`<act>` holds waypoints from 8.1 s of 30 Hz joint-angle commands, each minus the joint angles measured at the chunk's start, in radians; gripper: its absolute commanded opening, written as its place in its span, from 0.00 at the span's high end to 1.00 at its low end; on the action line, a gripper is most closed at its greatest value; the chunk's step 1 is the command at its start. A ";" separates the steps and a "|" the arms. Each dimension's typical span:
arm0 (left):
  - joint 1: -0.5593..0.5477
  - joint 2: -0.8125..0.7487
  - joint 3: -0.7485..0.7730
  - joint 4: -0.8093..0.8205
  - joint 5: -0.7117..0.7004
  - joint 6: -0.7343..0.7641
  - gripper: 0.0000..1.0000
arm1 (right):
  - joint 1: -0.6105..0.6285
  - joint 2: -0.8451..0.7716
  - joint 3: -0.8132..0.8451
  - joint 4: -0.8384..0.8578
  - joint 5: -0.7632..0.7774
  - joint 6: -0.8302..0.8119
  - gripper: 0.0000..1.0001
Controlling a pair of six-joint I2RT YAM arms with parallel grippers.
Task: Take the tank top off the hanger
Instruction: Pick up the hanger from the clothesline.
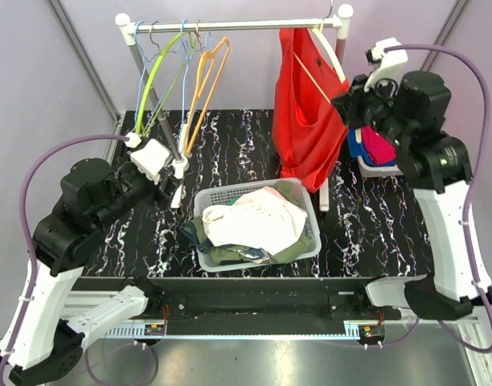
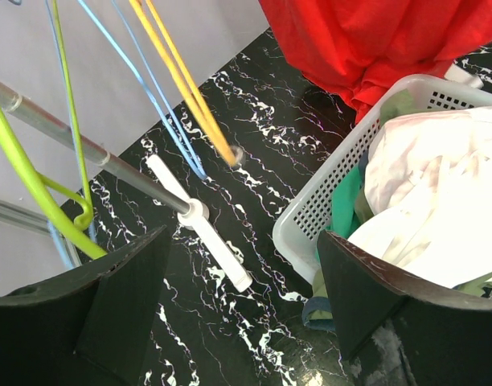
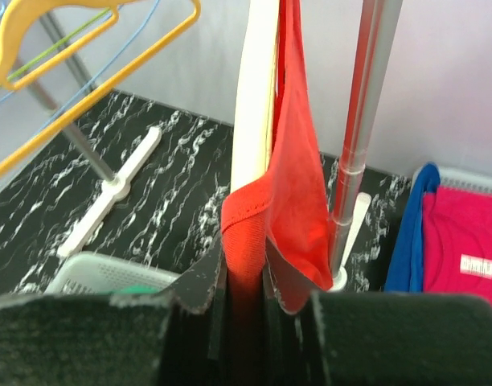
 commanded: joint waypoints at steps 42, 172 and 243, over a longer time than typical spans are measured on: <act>0.019 -0.032 0.017 0.039 0.015 -0.023 0.20 | -0.004 0.225 0.245 0.093 0.178 -0.067 1.00; 0.144 -0.043 0.086 -0.005 0.268 -0.083 0.19 | -0.006 -0.164 0.287 0.771 -0.373 0.315 1.00; 0.139 0.275 0.407 0.150 1.020 -0.098 0.06 | 0.003 -0.476 -0.373 -0.085 -0.928 -0.114 1.00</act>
